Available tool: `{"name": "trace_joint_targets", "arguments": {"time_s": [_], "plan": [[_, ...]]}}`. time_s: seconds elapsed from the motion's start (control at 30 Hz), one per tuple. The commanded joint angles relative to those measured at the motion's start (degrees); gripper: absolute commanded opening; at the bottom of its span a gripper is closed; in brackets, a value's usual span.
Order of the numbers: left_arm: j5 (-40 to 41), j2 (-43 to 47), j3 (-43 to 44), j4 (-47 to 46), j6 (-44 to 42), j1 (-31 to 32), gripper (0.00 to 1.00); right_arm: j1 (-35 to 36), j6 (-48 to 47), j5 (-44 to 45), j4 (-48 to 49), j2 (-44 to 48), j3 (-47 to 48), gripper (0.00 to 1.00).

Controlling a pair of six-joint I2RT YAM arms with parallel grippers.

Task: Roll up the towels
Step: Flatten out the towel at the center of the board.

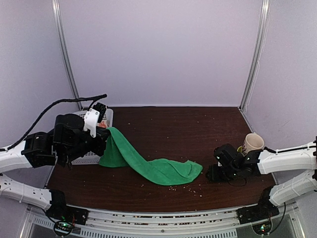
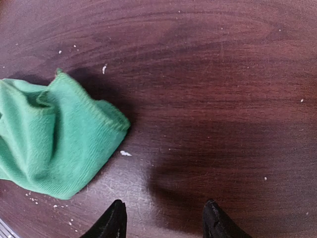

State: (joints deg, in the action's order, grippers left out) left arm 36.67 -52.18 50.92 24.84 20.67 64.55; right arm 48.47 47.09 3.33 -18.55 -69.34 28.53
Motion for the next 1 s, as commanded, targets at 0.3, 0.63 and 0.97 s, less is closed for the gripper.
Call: {"name": "trace_joint_targets", "arguments": {"time_s": [0.3, 0.63, 0.97], "plan": [[-5.5, 4.0, -3.7, 2.6, -0.8, 0.0, 0.00, 0.3, -1.2, -2.8, 10.8, -3.7, 6.6, 0.54], [-18.9, 4.0, -8.6, 8.5, 1.6, 0.0, 0.00, 0.4, -7.5, -3.7, 8.2, -17.1, 20.7, 0.52], [-18.4, 6.4, -9.1, 10.8, 5.5, 0.0, 0.00, 4.2, -15.2, -8.1, -0.6, -30.1, 37.2, 0.49]]}}
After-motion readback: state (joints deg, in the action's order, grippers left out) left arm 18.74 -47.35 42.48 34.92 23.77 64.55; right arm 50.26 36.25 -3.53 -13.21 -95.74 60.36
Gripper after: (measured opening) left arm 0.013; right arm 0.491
